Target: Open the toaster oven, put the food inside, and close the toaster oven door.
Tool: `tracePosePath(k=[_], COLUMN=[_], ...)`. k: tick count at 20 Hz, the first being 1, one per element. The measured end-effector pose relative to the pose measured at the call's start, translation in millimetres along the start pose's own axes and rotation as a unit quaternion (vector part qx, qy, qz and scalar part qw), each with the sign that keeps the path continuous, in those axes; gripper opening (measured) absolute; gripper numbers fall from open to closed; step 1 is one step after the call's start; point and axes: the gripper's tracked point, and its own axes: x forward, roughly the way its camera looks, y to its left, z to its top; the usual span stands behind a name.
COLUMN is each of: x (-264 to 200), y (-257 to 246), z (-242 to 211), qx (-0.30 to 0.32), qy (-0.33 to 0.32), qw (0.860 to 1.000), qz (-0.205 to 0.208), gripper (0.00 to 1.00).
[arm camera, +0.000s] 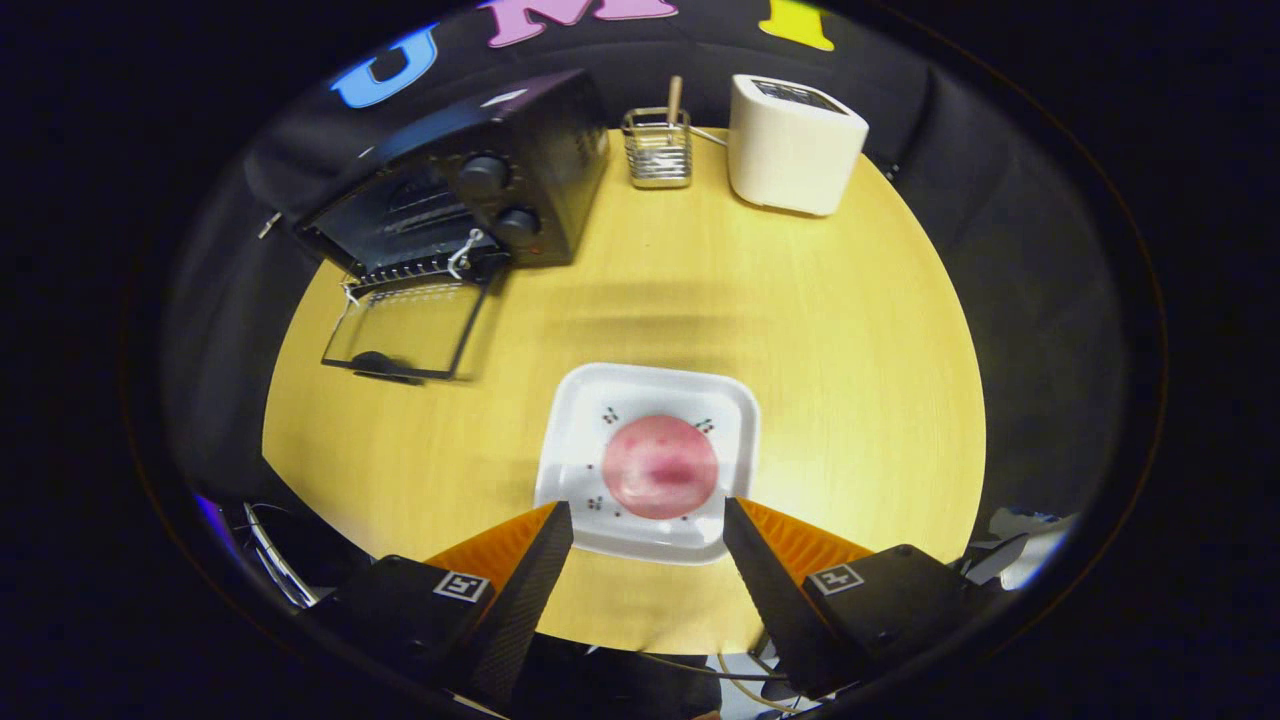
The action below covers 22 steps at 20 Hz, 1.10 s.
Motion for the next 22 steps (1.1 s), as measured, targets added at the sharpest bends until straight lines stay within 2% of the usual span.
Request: tracePosePath(k=[4, 6, 7, 8, 9, 10, 11, 13, 14, 16, 17, 18, 22], x=[25.9, 37.9, 43.0, 46.1, 51.0, 56.1, 59.6, 66.6, 65.6, 61.0, 80.0, 68.6, 67.1], y=[-34.2, -44.7, -47.4, -48.9, -49.2, -49.7, -51.6, -51.3, -49.7, -46.0, -48.5, -45.8, -46.5], z=[2.5, 3.6, 3.8, 1.9, 1.9, 0.4, -0.5, -5.4, -9.7, -5.3, -8.2, -0.3, -16.1], qx=[0.034, 0.043, 0.045, 0.045, 0.043, 0.04, 0.036, 0.033, 0.031, 0.023, 0.03, 0.047, 0.131], qy=[0.036, 0.056, 0.065, 0.072, 0.079, 0.085, 0.091, 0.103, 0.108, 0.09, 0.081, 0.08, 0.065], qw=[0.999, 0.998, 0.997, 0.996, 0.996, 0.996, 0.995, 0.994, 0.994, 0.995, 0.995, 0.993, 0.979], qz=[0.0, -0.003, -0.004, -0.004, -0.004, -0.006, -0.01, -0.012, -0.002, 0.031, 0.05, 0.073, 0.141], gripper=[0.98, 0.88, 0.8, 0.76, 0.66, 0.62, 0.47, 0.27, 0.2, 0.18, 0.1, 0.06, 0.05])
